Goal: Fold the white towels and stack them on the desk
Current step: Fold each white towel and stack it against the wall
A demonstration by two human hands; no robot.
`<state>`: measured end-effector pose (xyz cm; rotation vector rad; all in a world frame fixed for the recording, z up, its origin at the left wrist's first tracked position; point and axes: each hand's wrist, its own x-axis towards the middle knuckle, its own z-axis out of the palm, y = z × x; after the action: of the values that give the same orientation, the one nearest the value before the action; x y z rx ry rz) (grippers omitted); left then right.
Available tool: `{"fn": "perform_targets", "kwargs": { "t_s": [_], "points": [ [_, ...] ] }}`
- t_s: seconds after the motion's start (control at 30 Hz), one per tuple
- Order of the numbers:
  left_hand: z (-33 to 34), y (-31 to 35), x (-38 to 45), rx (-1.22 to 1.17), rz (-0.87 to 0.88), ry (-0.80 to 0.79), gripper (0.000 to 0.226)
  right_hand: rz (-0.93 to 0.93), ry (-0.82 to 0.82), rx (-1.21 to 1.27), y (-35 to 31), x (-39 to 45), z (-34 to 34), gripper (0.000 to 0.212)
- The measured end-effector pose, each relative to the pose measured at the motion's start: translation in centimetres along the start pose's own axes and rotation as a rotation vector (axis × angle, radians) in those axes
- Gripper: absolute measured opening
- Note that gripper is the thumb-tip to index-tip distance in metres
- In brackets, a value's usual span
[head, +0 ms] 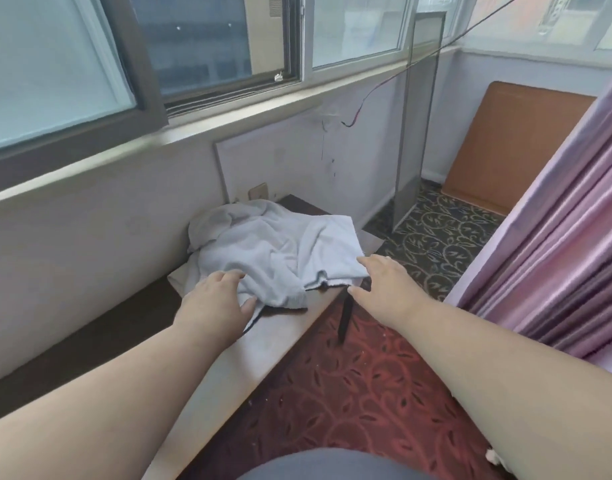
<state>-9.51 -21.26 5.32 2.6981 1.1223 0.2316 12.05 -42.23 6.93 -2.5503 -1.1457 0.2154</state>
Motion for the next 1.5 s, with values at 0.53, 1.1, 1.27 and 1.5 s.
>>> {"fn": "perform_targets", "kwargs": {
  "t_s": [0.53,1.1,1.27,1.5],
  "points": [
    [6.0,-5.8,12.9,0.042,-0.366,-0.218,0.063,-0.137,-0.295,-0.076,0.1,21.6,7.9,0.073],
    [11.8,-5.0,31.7,0.025,-0.451,-0.287,0.071,-0.130,-0.564,0.085,-0.5,42.9,14.2,0.072],
    [14.1,-4.2,34.8,0.085,-0.513,-0.395,0.063,0.005,-0.595,0.299,-2.8,49.0,16.6,0.079],
    [15.6,-4.6,34.6,0.114,-0.552,-0.371,0.042,0.090,-0.706,0.354,-3.6,51.3,19.1,0.045]
  ]
}}
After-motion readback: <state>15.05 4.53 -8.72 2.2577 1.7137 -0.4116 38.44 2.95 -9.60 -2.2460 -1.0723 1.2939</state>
